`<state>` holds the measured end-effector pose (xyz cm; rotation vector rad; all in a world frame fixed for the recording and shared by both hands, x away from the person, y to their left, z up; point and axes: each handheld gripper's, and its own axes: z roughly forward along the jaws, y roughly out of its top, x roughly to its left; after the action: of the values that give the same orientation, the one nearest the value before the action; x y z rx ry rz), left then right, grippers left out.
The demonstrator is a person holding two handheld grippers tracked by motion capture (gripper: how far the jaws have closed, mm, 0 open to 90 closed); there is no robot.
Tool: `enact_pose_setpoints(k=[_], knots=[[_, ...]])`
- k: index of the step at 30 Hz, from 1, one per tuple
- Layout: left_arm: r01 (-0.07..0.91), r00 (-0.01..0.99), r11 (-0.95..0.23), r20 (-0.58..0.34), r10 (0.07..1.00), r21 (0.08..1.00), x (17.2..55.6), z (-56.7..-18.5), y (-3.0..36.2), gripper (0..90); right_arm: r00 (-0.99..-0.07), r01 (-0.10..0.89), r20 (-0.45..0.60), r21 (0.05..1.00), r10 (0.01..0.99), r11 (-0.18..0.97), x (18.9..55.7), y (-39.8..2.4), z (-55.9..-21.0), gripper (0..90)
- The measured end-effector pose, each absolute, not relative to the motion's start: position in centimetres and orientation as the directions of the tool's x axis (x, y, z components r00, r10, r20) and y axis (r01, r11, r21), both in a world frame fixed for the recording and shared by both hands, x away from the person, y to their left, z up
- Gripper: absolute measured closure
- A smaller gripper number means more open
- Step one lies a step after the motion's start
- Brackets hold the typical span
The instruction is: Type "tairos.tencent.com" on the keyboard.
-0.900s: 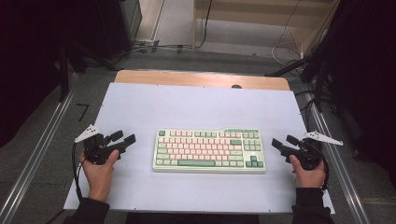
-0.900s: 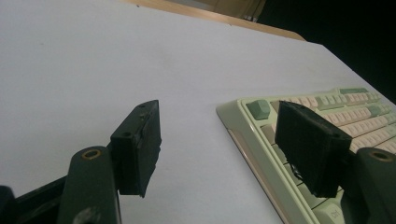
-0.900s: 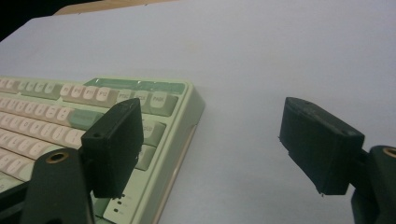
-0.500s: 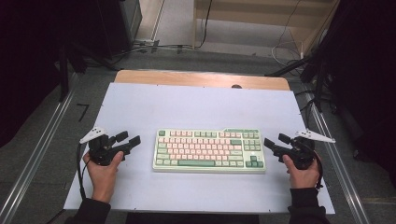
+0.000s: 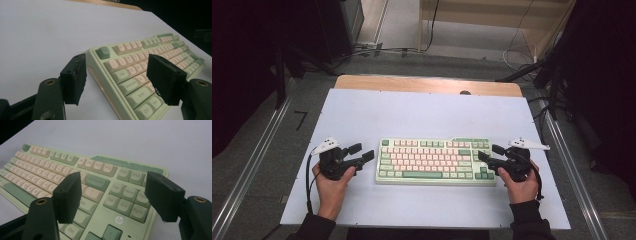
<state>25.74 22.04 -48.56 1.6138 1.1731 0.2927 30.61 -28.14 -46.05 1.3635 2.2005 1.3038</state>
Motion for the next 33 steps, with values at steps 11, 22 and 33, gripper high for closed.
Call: enact_pose_setpoints(k=[11, 22, 33], knots=[[0.530, 0.588, -0.042, -0.331, 0.738, 0.847, 27.2, -47.9, 17.5, 42.1, -0.561, 0.591, 0.247, 0.788, 0.790, 0.173, 30.5, -27.9, -46.2, 33.6], [0.513, 0.665, -0.209, -0.231, 0.710, 0.832, 28.6, -48.0, 12.3, 82.9, -0.609, 0.569, 0.241, 0.797, 0.756, 0.204, 30.0, -27.5, -46.2, 78.2], [0.527, 0.681, -0.220, -0.253, 0.687, 0.821, 29.6, -48.3, 10.9, 90.0, -0.635, 0.562, 0.242, 0.797, 0.734, 0.222, 29.9, -27.3, -46.3, 75.3]])
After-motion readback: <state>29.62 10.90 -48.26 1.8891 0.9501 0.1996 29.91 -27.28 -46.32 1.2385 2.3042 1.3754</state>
